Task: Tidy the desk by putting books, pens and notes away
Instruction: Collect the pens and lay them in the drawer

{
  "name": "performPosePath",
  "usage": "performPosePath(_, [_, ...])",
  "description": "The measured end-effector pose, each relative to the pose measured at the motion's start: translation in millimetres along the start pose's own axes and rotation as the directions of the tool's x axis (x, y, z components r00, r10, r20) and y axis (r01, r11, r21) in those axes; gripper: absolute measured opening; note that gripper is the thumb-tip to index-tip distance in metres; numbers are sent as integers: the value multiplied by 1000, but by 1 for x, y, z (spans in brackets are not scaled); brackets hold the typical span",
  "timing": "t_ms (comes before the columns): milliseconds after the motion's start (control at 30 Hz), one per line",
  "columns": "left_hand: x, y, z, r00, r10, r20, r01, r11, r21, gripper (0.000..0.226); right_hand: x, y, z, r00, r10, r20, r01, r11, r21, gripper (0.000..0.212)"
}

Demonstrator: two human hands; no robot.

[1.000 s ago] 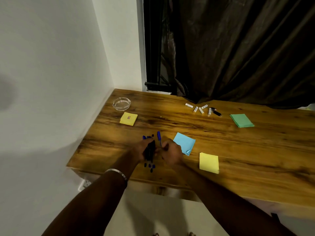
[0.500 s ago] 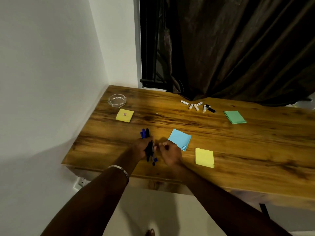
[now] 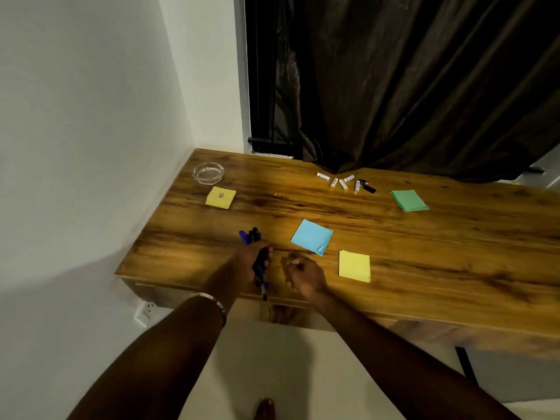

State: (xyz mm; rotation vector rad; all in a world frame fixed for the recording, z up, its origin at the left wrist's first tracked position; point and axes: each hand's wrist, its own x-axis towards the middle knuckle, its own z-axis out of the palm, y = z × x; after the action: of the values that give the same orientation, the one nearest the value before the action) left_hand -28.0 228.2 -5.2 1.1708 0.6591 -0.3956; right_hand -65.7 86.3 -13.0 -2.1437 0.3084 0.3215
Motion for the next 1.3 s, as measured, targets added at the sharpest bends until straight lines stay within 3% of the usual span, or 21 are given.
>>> performPosePath(533, [-90,-83,-14,999,-36,7,36,997,-73,14,-88,62,-24,1000,11,-15,-9,995,96,16])
performPosePath(767, [-113,-112,-30,998,-53,31,57,991,-125,14,-117,87,-19,993,105,-53,-96,983,155,13])
performPosePath(1000, [-116,-127,-58,998,-48,28,52,988,-148,18,-129,92,1,973,220,-73,-180,914,363,10])
performPosePath(1300, [-102,-140,-105,989,-145,6,142,958,-250,19,-139,82,47,926,376,-39,-290,771,568,18])
